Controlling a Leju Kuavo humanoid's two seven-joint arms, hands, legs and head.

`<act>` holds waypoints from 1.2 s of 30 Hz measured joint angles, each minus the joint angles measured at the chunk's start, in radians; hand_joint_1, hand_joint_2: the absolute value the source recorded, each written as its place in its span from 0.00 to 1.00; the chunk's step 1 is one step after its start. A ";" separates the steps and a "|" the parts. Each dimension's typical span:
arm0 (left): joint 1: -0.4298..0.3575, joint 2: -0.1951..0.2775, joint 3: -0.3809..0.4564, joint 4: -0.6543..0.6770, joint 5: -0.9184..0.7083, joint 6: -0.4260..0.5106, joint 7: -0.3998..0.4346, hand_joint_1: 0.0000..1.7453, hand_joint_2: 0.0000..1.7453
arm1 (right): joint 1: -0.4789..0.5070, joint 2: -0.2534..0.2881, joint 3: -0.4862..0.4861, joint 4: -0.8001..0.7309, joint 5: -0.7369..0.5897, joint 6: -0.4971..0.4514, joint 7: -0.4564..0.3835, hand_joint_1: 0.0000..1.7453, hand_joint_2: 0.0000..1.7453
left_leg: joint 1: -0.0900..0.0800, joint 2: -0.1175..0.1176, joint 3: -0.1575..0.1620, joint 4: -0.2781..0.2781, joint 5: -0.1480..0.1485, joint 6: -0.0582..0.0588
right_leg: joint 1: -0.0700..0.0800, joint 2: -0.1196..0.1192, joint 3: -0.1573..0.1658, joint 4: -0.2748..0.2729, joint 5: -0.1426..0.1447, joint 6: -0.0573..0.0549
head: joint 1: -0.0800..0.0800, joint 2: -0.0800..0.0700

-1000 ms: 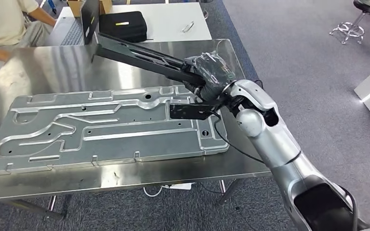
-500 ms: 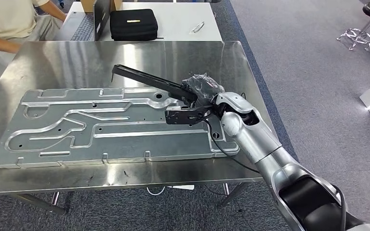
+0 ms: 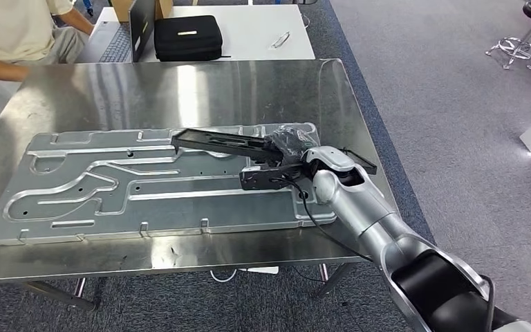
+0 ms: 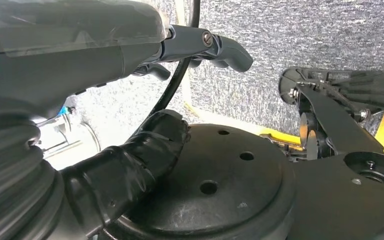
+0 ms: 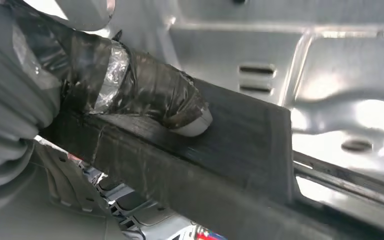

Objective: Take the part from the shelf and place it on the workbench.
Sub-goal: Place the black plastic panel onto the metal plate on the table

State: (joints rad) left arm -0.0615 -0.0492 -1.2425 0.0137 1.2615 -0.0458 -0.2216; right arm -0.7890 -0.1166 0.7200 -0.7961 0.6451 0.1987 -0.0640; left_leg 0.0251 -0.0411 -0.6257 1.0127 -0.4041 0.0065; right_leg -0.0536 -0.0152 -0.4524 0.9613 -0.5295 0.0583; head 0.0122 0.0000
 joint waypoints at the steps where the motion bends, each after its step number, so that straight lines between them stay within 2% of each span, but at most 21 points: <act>1: 0.000 0.000 -0.002 0.000 0.002 0.000 0.000 0.00 1.00 | 0.000 0.006 0.000 0.018 0.003 -0.006 -0.001 1.00 1.00 | 0.000 0.000 0.001 0.000 0.000 0.000 | 0.000 0.000 0.001 0.000 0.000 0.000 | 0.000 0.000; 12: -0.001 0.000 -0.026 0.000 0.027 -0.001 0.000 0.00 1.00 | -0.013 0.048 0.010 0.131 0.039 -0.025 -0.014 1.00 1.00 | 0.000 0.001 0.010 -0.002 -0.002 -0.003 | 0.000 0.001 0.009 0.000 -0.004 -0.002 | 0.000 0.000; 16: -0.002 0.000 -0.038 0.000 0.041 -0.001 0.002 0.00 1.00 | -0.014 0.060 0.012 0.155 0.054 -0.023 -0.014 0.00 0.00 | 0.001 0.001 0.013 -0.002 -0.002 -0.003 | 0.000 0.001 0.011 0.000 -0.004 -0.002 | 0.000 0.000; 22: -0.003 0.000 -0.055 0.000 0.058 0.001 0.021 0.00 1.00 | -0.001 0.085 0.014 0.189 0.076 -0.043 -0.012 0.00 0.00 | 0.000 0.001 0.013 -0.002 -0.002 -0.003 | 0.000 0.001 0.012 0.000 -0.004 -0.002 | 0.000 0.000; 26: -0.003 0.000 -0.069 0.000 0.074 0.007 0.022 0.00 0.00 | -0.001 0.093 0.015 0.192 0.101 -0.076 0.008 0.00 0.00 | 0.000 0.001 0.013 -0.002 -0.002 -0.003 | 0.000 0.001 0.012 0.000 -0.004 -0.002 | 0.000 0.000; 31: -0.001 -0.001 -0.074 0.000 0.092 0.011 0.030 0.00 0.00 | 0.001 0.100 0.014 0.178 0.130 -0.101 0.045 0.00 0.00 | 0.000 0.001 0.013 -0.002 -0.002 -0.003 | 0.000 0.001 0.011 0.000 -0.004 -0.002 | 0.000 0.000; 36: -0.001 -0.008 -0.078 0.000 0.129 0.027 0.032 0.00 0.00 | 0.005 0.103 0.014 0.100 0.223 -0.127 0.156 0.00 0.00 | 0.001 0.001 0.013 -0.002 -0.002 -0.003 | 0.000 0.001 0.011 0.000 -0.004 -0.002 | 0.000 0.000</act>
State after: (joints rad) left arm -0.0622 -0.0575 -1.3209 0.0141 1.3905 -0.0193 -0.1893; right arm -0.7843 -0.0133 0.7340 -0.6965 0.8685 0.0720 0.0925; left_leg 0.0256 -0.0400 -0.6129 1.0103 -0.4064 0.0031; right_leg -0.0532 -0.0141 -0.4411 0.9613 -0.5337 0.0558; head 0.0124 0.0000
